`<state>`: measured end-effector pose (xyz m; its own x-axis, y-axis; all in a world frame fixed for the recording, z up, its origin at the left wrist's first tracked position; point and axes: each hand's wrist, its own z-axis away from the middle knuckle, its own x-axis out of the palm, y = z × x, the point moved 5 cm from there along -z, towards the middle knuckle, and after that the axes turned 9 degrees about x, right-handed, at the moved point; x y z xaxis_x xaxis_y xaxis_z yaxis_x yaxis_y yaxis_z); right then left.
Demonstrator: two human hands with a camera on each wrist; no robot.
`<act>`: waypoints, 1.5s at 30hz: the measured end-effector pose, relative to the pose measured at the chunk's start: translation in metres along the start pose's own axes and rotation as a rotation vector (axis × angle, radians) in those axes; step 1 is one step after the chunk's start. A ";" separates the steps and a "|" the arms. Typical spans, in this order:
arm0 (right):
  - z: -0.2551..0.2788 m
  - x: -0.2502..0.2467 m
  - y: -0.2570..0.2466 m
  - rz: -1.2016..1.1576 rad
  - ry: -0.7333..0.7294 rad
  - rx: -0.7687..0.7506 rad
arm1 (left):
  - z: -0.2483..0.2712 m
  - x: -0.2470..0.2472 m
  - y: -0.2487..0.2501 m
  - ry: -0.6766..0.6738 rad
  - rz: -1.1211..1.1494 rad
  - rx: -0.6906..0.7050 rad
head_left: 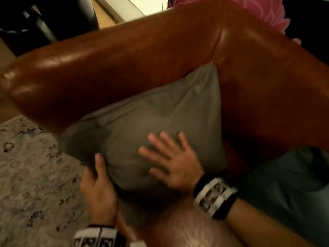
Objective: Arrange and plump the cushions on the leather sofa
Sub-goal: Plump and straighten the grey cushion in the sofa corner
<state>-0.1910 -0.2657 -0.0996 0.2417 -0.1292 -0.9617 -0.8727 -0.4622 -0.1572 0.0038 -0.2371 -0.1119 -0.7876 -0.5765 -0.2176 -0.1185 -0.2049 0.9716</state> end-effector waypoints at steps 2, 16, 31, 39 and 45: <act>-0.005 0.003 0.064 0.014 0.002 0.215 | -0.012 0.000 0.005 -0.020 -0.067 0.049; 0.008 -0.016 0.032 -0.273 0.016 0.203 | 0.093 0.075 0.056 -0.487 -0.687 0.989; -0.033 -0.016 0.129 -0.252 0.021 0.719 | -0.012 0.048 0.007 -0.446 -1.063 0.566; -0.079 -0.008 0.034 0.070 -0.182 -0.039 | -0.010 0.047 -0.001 -0.450 -1.041 0.572; -0.086 -0.006 0.150 -0.076 -0.247 0.543 | -0.007 0.053 0.000 -0.453 -0.991 0.588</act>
<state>-0.2869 -0.4098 -0.0980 0.2632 0.1243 -0.9567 -0.9644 0.0606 -0.2575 -0.0336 -0.2734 -0.1238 -0.3280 -0.0258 -0.9443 -0.9436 0.0568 0.3262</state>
